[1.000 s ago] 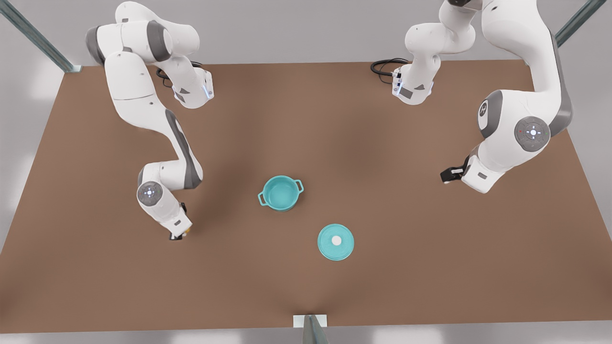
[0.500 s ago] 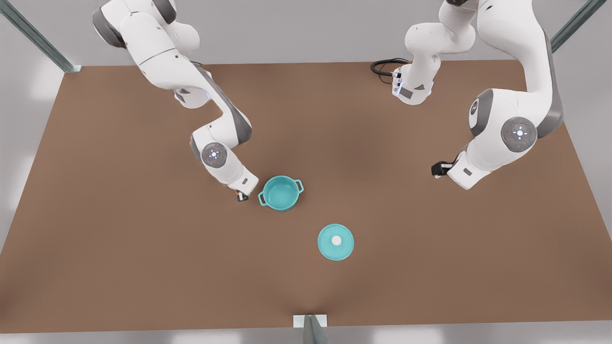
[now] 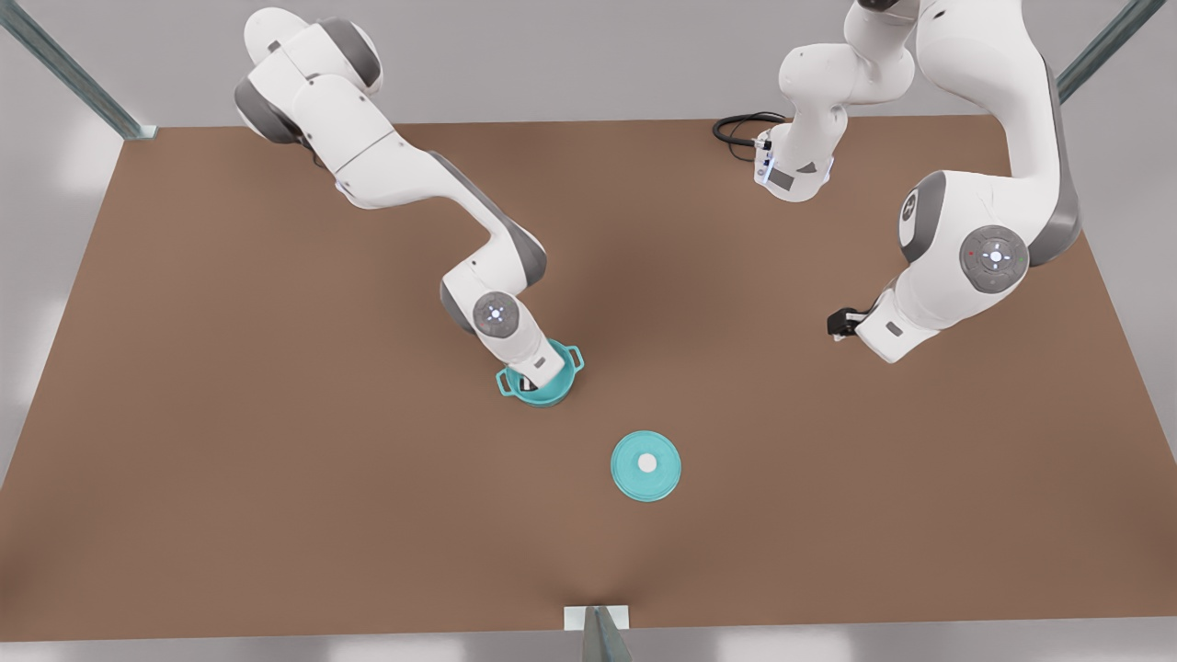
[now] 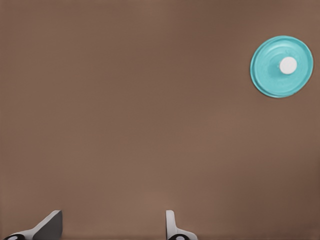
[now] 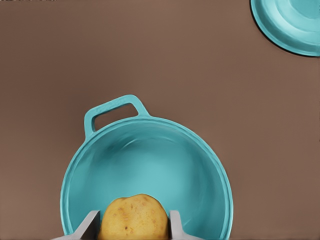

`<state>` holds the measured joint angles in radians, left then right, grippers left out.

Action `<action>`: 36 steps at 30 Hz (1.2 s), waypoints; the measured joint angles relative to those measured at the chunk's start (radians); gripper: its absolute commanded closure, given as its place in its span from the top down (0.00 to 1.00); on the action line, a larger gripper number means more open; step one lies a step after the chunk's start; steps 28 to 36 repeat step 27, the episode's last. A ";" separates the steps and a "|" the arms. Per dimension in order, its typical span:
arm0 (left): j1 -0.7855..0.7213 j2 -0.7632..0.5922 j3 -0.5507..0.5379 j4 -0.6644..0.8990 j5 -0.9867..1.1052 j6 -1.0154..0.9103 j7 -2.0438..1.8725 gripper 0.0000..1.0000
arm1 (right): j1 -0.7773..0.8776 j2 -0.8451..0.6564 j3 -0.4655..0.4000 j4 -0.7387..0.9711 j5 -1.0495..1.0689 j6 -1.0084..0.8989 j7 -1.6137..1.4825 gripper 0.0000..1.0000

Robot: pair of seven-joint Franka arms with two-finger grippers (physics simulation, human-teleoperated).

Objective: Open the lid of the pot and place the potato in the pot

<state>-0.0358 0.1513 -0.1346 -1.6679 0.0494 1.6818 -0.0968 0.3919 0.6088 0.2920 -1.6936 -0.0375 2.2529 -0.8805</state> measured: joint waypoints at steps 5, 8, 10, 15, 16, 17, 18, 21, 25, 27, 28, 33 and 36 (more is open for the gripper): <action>0.001 0.000 0.000 0.000 0.000 0.001 0.008 1.00 | 0.000 0.000 -0.002 0.002 -0.005 0.002 0.079 1.00; 0.001 0.000 0.000 0.000 0.000 0.001 0.012 1.00 | -0.022 -0.101 -0.181 0.064 -0.001 -0.059 0.118 1.00; 0.000 0.000 0.000 0.000 0.000 0.001 0.015 1.00 | -0.127 -0.161 -0.320 0.161 0.002 -0.163 0.140 1.00; 0.000 0.000 0.000 0.000 0.000 0.002 0.020 1.00 | -0.296 -0.218 -0.373 0.202 0.076 -0.366 0.189 1.00; 0.001 0.000 0.000 0.000 0.000 0.002 0.020 1.00 | -0.297 -0.220 -0.374 0.203 0.083 -0.391 0.198 1.00; 0.000 0.001 0.000 0.000 0.000 0.002 0.021 1.00 | -0.297 -0.220 -0.374 0.203 0.089 -0.413 0.206 1.00; 0.000 0.001 0.000 0.000 0.000 0.002 0.022 1.00 | -0.297 -0.220 -0.375 0.203 0.093 -0.431 0.214 1.00; -0.001 0.002 0.001 0.002 0.000 0.004 0.023 1.00 | -0.297 -0.219 -0.374 0.204 0.101 -0.471 0.236 1.00; -0.007 0.007 -0.020 0.038 -0.003 -0.001 0.019 1.00 | -0.297 -0.218 -0.374 0.204 0.105 -0.501 0.262 1.00; -0.022 0.029 -0.028 0.090 -0.004 -0.009 0.016 1.00 | -0.297 -0.218 -0.373 0.204 0.106 -0.510 0.273 1.00; -0.022 0.029 -0.028 0.090 -0.004 -0.009 0.016 1.00 | -0.297 -0.218 -0.373 0.204 0.106 -0.510 0.273 1.00; -0.022 0.029 -0.028 0.090 -0.004 -0.009 0.016 1.00 | -0.297 -0.218 -0.373 0.204 0.106 -0.510 0.273 1.00; -0.022 0.029 -0.028 0.090 -0.004 -0.009 0.016 1.00 | -0.297 -0.218 -0.373 0.204 0.106 -0.510 0.273 1.00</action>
